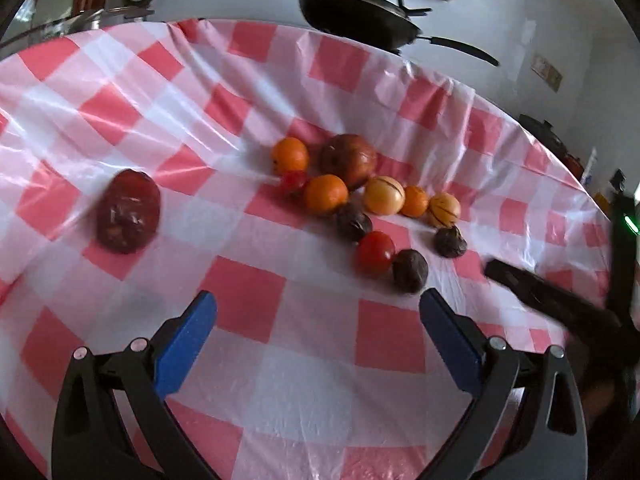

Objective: Organize fruits
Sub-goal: 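Swing both open tools back over the fruits on the table, then grasp a dark mangosteen with the right tool while the left tool grasps another mangosteen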

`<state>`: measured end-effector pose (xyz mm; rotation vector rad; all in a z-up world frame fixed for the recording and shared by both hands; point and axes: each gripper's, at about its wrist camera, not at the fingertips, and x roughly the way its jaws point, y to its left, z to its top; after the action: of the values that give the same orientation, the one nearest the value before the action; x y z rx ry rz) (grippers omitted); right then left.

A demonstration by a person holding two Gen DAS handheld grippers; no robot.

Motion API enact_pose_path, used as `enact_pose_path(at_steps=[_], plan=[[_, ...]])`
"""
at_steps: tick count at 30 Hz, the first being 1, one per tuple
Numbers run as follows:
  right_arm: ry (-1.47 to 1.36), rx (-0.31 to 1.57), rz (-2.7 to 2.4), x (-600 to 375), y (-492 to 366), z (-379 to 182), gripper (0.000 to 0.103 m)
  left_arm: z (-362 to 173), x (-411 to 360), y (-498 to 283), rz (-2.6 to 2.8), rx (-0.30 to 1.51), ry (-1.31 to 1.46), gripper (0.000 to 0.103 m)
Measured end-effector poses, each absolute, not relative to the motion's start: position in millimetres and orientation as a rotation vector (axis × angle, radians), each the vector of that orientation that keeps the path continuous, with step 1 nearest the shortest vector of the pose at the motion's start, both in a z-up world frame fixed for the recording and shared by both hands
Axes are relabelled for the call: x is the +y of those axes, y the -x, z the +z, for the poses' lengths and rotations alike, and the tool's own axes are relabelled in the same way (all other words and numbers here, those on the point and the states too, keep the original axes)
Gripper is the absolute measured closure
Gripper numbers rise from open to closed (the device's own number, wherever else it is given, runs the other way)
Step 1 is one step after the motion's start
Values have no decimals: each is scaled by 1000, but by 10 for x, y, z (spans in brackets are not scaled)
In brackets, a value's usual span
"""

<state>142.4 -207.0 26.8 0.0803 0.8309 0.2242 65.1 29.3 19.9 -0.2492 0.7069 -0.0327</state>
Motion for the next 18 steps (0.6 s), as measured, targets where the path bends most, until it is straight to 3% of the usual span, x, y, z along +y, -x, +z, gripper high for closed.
enact_pose_path(at_steps=[6, 12, 14, 18], plan=[[13, 881, 212, -1845, -1794, 182, 37, 306, 307, -493, -118, 674, 232, 2], [21, 917, 216, -1854, -1934, 86, 59, 325, 145, -493, -179, 687, 162, 8], [-14, 903, 221, -1918, -1893, 100, 60, 327, 107, -467, -193, 687, 147, 14], [-230, 827, 221, -2296, -1699, 151, 60, 304, -67, -506, -243, 740, 110, 41]])
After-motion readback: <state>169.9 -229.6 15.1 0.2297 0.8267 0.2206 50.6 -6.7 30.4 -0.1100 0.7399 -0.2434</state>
